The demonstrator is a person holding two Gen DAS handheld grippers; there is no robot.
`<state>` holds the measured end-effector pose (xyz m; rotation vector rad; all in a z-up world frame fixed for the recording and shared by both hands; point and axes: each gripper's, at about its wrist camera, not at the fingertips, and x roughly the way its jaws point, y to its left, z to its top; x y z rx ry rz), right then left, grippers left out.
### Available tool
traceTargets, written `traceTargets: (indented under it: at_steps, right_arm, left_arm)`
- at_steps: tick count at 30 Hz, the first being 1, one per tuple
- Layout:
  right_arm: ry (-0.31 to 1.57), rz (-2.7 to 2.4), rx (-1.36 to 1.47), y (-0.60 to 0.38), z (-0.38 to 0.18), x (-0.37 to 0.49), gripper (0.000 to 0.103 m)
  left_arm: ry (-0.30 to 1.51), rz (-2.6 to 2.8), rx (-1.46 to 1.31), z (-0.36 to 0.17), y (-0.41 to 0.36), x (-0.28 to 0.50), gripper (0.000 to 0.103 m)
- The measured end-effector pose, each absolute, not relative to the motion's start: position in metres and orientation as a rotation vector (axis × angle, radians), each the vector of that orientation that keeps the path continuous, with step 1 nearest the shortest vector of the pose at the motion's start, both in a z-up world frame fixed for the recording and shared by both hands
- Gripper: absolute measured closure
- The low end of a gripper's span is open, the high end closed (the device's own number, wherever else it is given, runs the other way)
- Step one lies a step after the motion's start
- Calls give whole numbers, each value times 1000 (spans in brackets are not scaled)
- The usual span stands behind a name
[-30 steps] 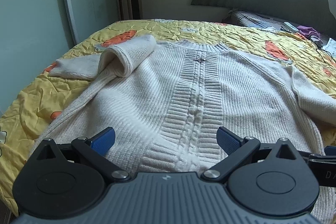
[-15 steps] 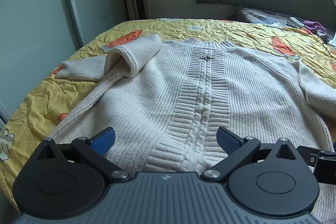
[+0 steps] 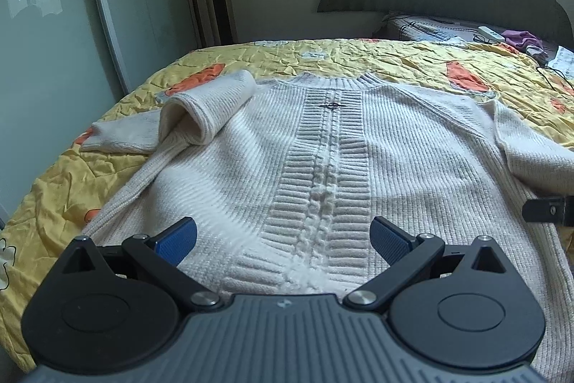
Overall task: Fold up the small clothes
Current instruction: 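Reach the right gripper to a sweater sleeve cuff and close on it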
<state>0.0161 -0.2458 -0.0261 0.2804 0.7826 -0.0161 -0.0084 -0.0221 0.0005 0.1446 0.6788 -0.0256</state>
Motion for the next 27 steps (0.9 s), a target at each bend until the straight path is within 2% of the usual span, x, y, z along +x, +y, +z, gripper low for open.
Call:
traceTargets:
  at_steps: [4,7,11,17,20,24,27]
  right_arm:
    - [645,-115,306,-305,4,51,1]
    - [579,-500,410,-376,17,65,0]
    - [515,-502,298,-382,30,44,1]
    - [577,-486,307,-382,13,21,1]
    - [599,-226,369,-366,11,16,1]
    - [624,127,494,-347,4,46,1]
    - [723,45,425,-348,-14,89,1]
  left_arm:
    - [690,-45,165,-2,-30,-5,0]
    - [681,-52,168,-1,-31,-6,0]
    - [666,-50,181,-1,-32,-6,0]
    - [677,-98,204,-6,-44,-5,0]
    - [674,-100,228,-9,-50,-6,0]
    - [702,-118,230,-13,-56,-4,0]
    - [690,-120,249,-12,-57,-7,0]
